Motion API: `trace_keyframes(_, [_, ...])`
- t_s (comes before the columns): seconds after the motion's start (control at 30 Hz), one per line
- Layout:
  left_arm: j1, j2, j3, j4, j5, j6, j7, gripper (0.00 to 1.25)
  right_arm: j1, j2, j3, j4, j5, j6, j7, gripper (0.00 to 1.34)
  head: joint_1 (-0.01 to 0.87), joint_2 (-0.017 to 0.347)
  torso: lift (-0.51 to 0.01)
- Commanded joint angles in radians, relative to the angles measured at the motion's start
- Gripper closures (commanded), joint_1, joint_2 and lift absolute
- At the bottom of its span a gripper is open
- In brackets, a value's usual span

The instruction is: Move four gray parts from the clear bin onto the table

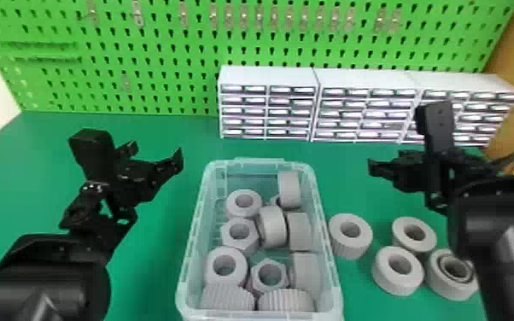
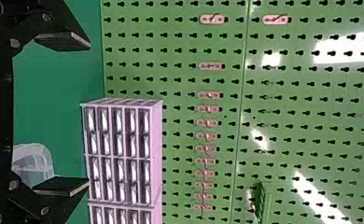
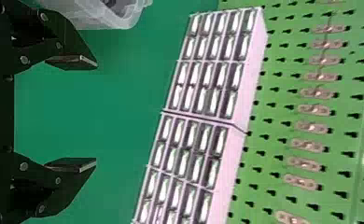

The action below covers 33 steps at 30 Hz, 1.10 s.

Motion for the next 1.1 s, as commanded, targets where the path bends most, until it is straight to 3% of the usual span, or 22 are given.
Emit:
trace_keyframes(0.0, [0.000,-0.001,0.004,0.000,0.000,-0.008,0.000,0.24,0.053,0.016,0.024,-0.025,-0.013,-0.107,-0.043,0.52,0.686,0.026,-0.050])
trace_keyframes(0.33, [0.000,-0.001,0.014,0.000,0.002,-0.072,0.024,0.27,0.127,0.031,0.038,-0.018,-0.120,-0.272,-0.124,0.52,0.686,0.026,-0.050])
trace_keyframes(0.6, [-0.005,-0.001,0.057,-0.006,0.002,-0.074,0.024,0.27,0.133,0.016,0.039,-0.010,-0.160,-0.311,-0.124,0.52,0.686,0.026,-0.050])
trace_keyframes(0.87, [-0.015,0.001,0.080,-0.017,-0.015,-0.074,0.024,0.27,0.150,0.001,-0.033,-0.025,-0.218,-0.355,-0.124,0.52,0.686,0.026,-0.050])
trace_keyframes(1.07, [-0.009,0.004,0.082,-0.025,-0.023,-0.074,0.024,0.27,0.183,0.031,-0.072,-0.025,-0.232,-0.371,-0.124,0.52,0.686,0.026,-0.050])
